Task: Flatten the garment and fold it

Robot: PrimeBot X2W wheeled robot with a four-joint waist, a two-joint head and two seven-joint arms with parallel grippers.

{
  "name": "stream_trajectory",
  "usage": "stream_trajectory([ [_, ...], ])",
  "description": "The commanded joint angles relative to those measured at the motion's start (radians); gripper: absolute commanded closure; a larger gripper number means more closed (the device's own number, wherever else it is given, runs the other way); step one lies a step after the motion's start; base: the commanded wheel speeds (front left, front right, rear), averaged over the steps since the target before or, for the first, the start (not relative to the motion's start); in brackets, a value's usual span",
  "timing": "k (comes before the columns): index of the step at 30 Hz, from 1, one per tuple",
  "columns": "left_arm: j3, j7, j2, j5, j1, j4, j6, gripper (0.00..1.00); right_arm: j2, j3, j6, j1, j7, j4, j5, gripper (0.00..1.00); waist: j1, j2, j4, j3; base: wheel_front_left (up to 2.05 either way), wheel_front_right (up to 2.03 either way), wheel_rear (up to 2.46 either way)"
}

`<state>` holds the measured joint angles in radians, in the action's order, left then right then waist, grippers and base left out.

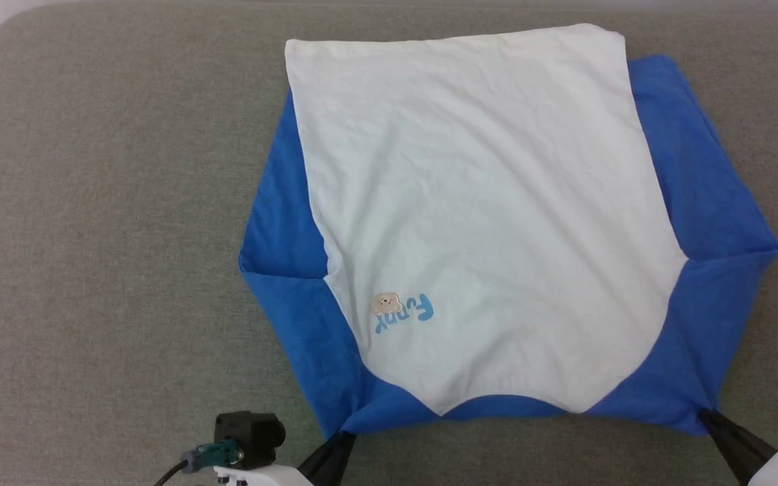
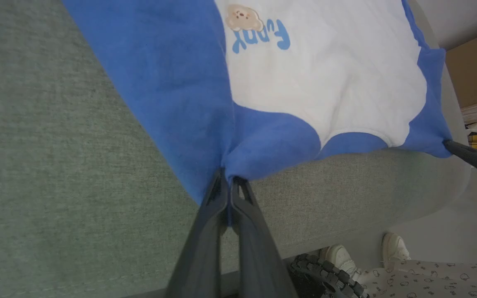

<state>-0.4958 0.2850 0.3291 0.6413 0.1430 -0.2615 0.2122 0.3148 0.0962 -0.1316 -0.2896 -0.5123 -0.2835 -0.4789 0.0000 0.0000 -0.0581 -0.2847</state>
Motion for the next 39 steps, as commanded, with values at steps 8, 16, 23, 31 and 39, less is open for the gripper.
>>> stream_trajectory([
  [8,0.005,0.010,0.019,0.024,0.019,0.009,-0.009,1.00,0.001,0.017,0.001,-0.036,-0.032,-0.009,-0.014,1.00,0.0000,0.0000,-0.011,0.000,0.00,0.00,0.00],
  [16,0.000,0.031,0.019,0.048,0.023,0.033,-0.014,1.00,-0.003,-0.005,0.001,-0.051,-0.048,0.016,-0.021,1.00,0.0000,0.0000,-0.020,-0.006,0.00,0.00,0.00],
  [23,0.005,-0.014,0.004,0.038,-0.011,0.092,-0.029,1.00,-0.007,-0.024,0.001,-0.027,-0.012,0.063,-0.013,1.00,0.0000,0.0000,-0.019,-0.018,0.00,0.00,0.00],
  [31,-0.002,-0.078,-0.046,0.036,-0.074,0.177,-0.063,1.00,-0.020,-0.051,0.001,0.023,0.056,0.136,-0.004,1.00,0.0000,0.0000,-0.014,-0.006,0.00,0.00,0.00],
  [39,0.004,-0.111,-0.063,0.039,-0.081,0.209,-0.059,0.00,-0.023,-0.086,0.001,0.056,0.116,0.178,0.000,0.00,0.0000,0.0000,-0.006,0.007,0.00,0.00,0.00],
])
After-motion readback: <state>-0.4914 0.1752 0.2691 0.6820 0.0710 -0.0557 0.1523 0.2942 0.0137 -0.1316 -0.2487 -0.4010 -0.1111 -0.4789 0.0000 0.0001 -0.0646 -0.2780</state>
